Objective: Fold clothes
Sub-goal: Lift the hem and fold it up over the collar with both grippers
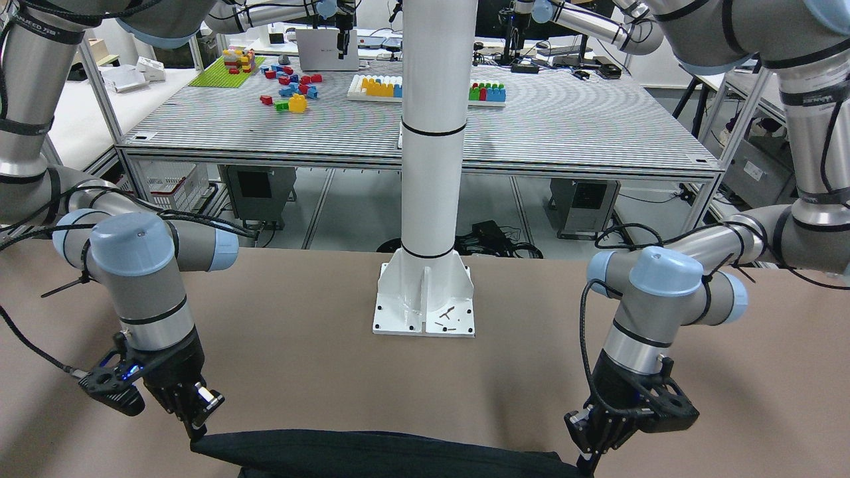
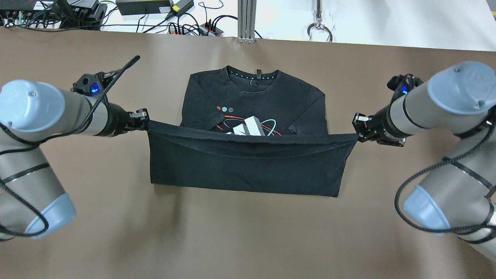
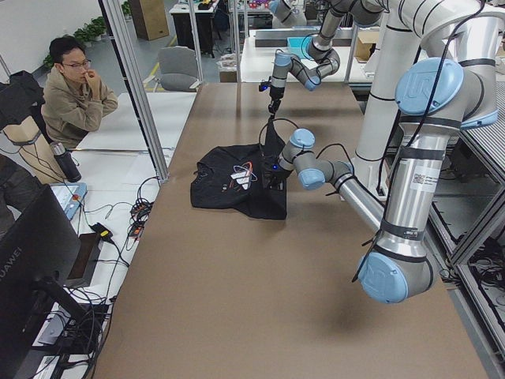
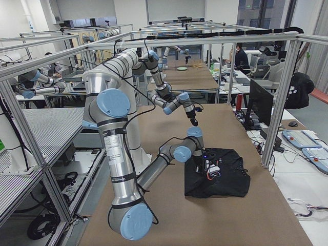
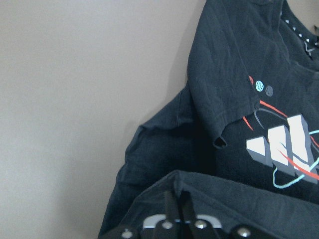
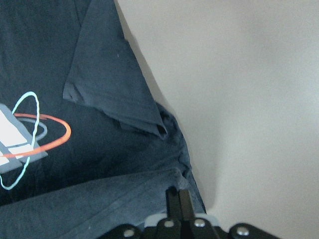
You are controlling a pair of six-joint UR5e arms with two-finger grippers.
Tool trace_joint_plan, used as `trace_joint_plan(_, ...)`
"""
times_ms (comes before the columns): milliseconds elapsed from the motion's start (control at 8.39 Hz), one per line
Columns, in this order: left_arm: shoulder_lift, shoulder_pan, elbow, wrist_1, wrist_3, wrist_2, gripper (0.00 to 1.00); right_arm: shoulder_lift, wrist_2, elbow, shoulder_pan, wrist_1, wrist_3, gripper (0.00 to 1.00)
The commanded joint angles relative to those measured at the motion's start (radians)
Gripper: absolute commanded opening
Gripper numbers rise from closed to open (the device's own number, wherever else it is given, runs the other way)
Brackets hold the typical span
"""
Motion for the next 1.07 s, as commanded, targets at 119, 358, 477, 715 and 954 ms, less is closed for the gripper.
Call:
trace_joint_plan(119,-0.175,-0.118,0.220,-0.002,0.023,-0.044,0.00,0.208,-0.001,-0.254,0.118,-0.048,-0.143,0.00)
trace_joint_plan(358,-0.274,-0.151,0.363,-0.011,0.034,-0.057,0.00,0.302,-0.005,-0.412,0.132,-0.040,-0.195,0.00)
trace_joint_plan(477,-0.305,-0.158,0.425,-0.023,0.058,-0.057,0.00,0.309,-0.007,-0.458,0.135,-0.006,-0.220,0.00)
trace_joint_plan(715,-0.369,-0.160,0.582,-0.110,0.058,-0.057,0.00,0.338,-0.008,-0.581,0.135,0.094,-0.219,0.00)
trace_joint_plan(954,-0.424,-0.158,0.754,-0.229,0.060,-0.045,0.00,0.370,-0.011,-0.677,0.133,0.174,-0.211,0.00)
